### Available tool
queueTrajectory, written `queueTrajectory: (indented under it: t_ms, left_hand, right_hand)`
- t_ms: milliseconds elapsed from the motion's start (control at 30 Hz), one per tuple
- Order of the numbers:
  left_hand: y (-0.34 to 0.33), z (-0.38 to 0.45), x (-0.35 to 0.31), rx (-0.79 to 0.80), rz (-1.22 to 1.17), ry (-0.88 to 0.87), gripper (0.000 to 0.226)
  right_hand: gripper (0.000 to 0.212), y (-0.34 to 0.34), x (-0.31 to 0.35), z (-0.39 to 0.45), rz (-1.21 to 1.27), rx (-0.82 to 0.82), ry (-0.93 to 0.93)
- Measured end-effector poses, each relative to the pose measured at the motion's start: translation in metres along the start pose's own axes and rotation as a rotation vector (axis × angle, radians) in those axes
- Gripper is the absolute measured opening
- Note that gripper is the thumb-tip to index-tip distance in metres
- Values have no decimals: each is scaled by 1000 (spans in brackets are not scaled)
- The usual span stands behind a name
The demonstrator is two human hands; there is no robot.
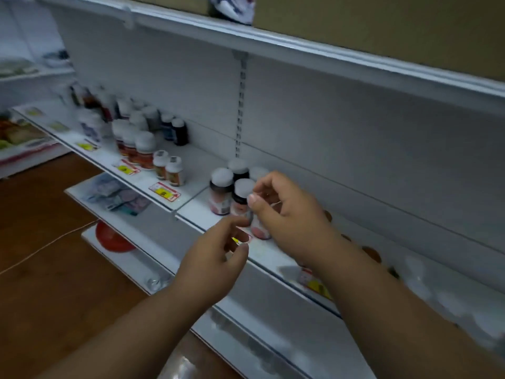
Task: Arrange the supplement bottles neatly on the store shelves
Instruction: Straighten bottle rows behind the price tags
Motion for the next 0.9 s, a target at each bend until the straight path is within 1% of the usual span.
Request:
queueTrajectory:
  t_ms: [67,167,267,333,467,567,633,700,833,900]
  left_hand:
    - [47,5,31,0,48,28,28]
    - [113,14,72,-48,84,60,21]
    - [161,23,100,-78,95,92,19]
    - [180,35,115,-72,76,108,21]
    - [199,77,141,-78,27,115,26]
    - [206,114,160,-77,15,100,26]
    - [213,141,172,-89,19,92,27]
    - [225,166,181,-102,23,97,27]
    - [252,207,198,-136,13,101,28]
    - [261,223,209,-138,8,103,28]
  right_hand:
    - [20,-51,28,26,75,18,18]
    - [16,-116,65,62,50,43,71]
    - [14,-154,86,92,40,25,80]
    - [13,-169,89,113,39,21,60]
    - [8,-182,76,164,13,-10,-9]
    - [9,-185,62,213,-35,-48,-52]
    - [11,-189,50,255,-89,-42,-95]
    - [16,-197,37,300,-156,-13,-135]
    - [28,-213,12,381,-279,-12,-144]
    - [35,-228,-8,414,-357,27,-192]
Point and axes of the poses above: each hand's wrist, its own z-axis towards the middle knuckle, its own y-axis out of the back of the hand, x = y × z, the point moved 8 cm from there along z, towards the middle knuckle, and after that the axes turned 1 degree about x, right-handed, at the moved point
